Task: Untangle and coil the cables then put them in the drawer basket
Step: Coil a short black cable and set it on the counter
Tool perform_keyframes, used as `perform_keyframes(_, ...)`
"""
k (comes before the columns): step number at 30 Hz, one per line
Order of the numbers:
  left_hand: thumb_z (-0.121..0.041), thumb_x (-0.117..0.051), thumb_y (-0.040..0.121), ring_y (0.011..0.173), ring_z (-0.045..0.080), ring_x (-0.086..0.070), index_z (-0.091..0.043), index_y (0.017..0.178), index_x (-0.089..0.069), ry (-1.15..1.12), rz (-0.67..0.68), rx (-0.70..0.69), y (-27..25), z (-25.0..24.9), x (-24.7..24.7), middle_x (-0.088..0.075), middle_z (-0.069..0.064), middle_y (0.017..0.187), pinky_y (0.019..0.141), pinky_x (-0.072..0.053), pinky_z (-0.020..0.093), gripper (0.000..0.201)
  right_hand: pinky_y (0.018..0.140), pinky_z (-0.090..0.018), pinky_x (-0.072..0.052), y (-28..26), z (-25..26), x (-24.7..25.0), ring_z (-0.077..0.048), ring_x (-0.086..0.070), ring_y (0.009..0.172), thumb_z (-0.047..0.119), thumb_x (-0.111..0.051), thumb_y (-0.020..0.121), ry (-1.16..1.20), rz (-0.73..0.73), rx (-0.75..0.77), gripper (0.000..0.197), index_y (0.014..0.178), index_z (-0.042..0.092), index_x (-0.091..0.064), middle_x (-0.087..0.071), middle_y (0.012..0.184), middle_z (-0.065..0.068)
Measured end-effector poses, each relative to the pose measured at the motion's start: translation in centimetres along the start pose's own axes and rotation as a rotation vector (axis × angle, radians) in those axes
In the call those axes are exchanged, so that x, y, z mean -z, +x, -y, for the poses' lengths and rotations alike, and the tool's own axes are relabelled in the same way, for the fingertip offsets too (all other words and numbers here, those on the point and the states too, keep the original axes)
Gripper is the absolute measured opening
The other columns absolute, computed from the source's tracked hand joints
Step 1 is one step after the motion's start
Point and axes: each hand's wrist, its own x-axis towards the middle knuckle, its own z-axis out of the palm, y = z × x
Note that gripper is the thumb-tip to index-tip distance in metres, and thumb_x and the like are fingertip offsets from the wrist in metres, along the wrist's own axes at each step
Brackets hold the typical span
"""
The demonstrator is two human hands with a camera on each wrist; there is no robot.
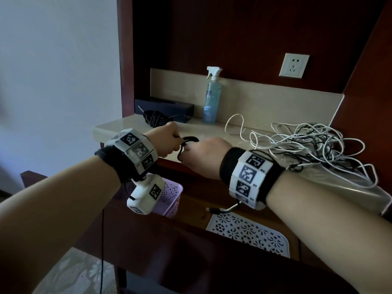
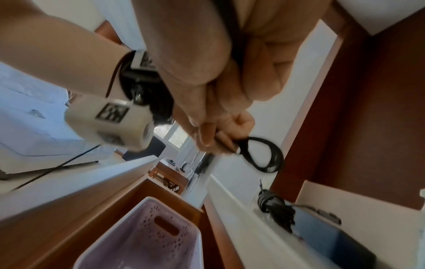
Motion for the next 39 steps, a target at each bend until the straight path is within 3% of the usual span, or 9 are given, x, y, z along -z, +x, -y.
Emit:
perform_keyframes(4,0.002,-0.048,0.091,0.052,0.012,-0.04,-0.024,0.076,-0.039,-0.107,0.167,-0.167,-0.9,-0.1,-0.5,-0.047,0.0,0.065,0.046,-0.033,0.018,0.031,0.067,-0.027,-0.032,-0.7,-2.3,2.2,-0.016,-0.051,0.103,0.03,-0.028,0.102,0.057,-0.212,0.033,0.032,0.117,0.022,-0.055,-0.052,0.113,0.004)
perform_keyframes(8,-0.004,-0.048,0.094,0.04,0.003,-0.04,-0.016,0.092,-0.045,-0.254,0.32,-0.263,-2.2,0.3,-0.7,-0.052,-0.002,0.062,0.041,-0.034,0.016,0.013,0.066,-0.022,-0.032,-1.6,-5.3,3.4,-0.01,-0.05,0.094,0.041,-0.048,0.093,0.341,-0.225,-0.061,0.026,0.101,0.023,-0.064,-0.049,0.092,0.012)
perform_keyframes(12,0.003,-0.037,0.097,0.039,0.002,-0.032,-0.011,0.082,-0.035,-0.593,0.371,-0.294,-3.4,0.1,-0.2,-0.052,-0.003,0.053,0.038,-0.029,0.013,0.02,0.077,-0.029,-0.042,-2.1,-7.1,1.7,-0.015,-0.056,0.09,0.04,-0.048,0.092,0.509,-0.18,-0.175,0.026,0.095,0.022,-0.066,-0.063,0.092,0.007)
perform_keyframes(16,0.0,-0.035,0.098,0.043,0.004,-0.032,-0.01,0.081,-0.033,-0.842,0.353,-0.347,-3.8,-0.5,0.6,-0.05,-0.004,0.054,0.04,-0.029,0.013,0.02,0.079,-0.019,-0.042,-1.7,-5.8,-0.3,-0.009,-0.054,0.079,0.024,-0.045,0.096,0.678,-0.173,-0.315,0.021,0.086,0.038,-0.058,-0.058,0.079,0.012)
perform_keyframes(19,-0.005,-0.034,0.1,0.046,0.005,-0.034,-0.011,0.081,-0.036,-1.034,0.238,-0.307,-3.6,-1.1,1.2,-0.048,-0.001,0.06,0.042,-0.031,0.014,0.02,0.067,-0.024,-0.039,-1.0,-3.9,-1.2,-0.009,-0.049,0.066,0.019,-0.042,0.098,0.822,-0.322,-0.275,0.022,0.084,0.03,-0.055,-0.05,0.07,0.012)
perform_keyframes(23,-0.005,-0.033,0.1,0.048,0.005,-0.036,-0.011,0.086,-0.039,-0.983,0.13,-0.293,-2.8,-0.8,2.0,-0.043,0.003,0.069,0.044,-0.03,0.015,0.017,0.071,-0.035,-0.042,-0.7,-3.0,-2.5,-0.026,-0.052,0.071,0.019,-0.035,0.1,0.895,-0.403,-0.243,0.02,0.104,0.017,-0.055,-0.055,0.077,-0.007)
perform_keyframes(27,-0.001,-0.035,0.099,0.049,0.005,-0.037,-0.011,0.089,-0.038,-0.887,0.091,-0.321,-2.9,-1.0,1.8,-0.043,0.005,0.071,0.046,-0.032,0.017,0.014,0.057,-0.019,-0.033,-1.1,-3.0,-3.0,-0.007,-0.041,0.055,0.023,-0.033,0.1,0.848,-0.422,-0.292,0.024,0.109,0.017,-0.054,-0.042,0.062,0.009)
perform_keyframes(34,-0.003,-0.033,0.1,0.049,0.008,-0.032,-0.011,0.079,-0.035,-1.061,0.089,-0.308,-2.7,-2.2,0.9,-0.045,0.0,0.06,0.046,-0.026,0.018,0.023,0.052,-0.028,-0.03,-0.6,-3.4,-5.0,-0.011,-0.034,0.046,0.024,-0.032,0.1,0.878,-0.5,-0.395,0.024,0.105,0.018,-0.054,-0.036,0.053,0.006)
perform_keyframes(39,-0.001,-0.031,0.1,0.05,0.008,-0.036,-0.008,0.087,-0.04,-1.209,0.047,-0.187,-1.4,-2.7,1.3,-0.046,0.004,0.066,0.045,-0.028,0.018,0.017,0.048,-0.025,-0.025,0.1,-2.2,-4.9,-0.01,-0.037,0.045,0.023,-0.029,0.101,0.83,-0.384,-0.419,0.03,0.127,0.022,-0.043,-0.037,0.053,0.003)
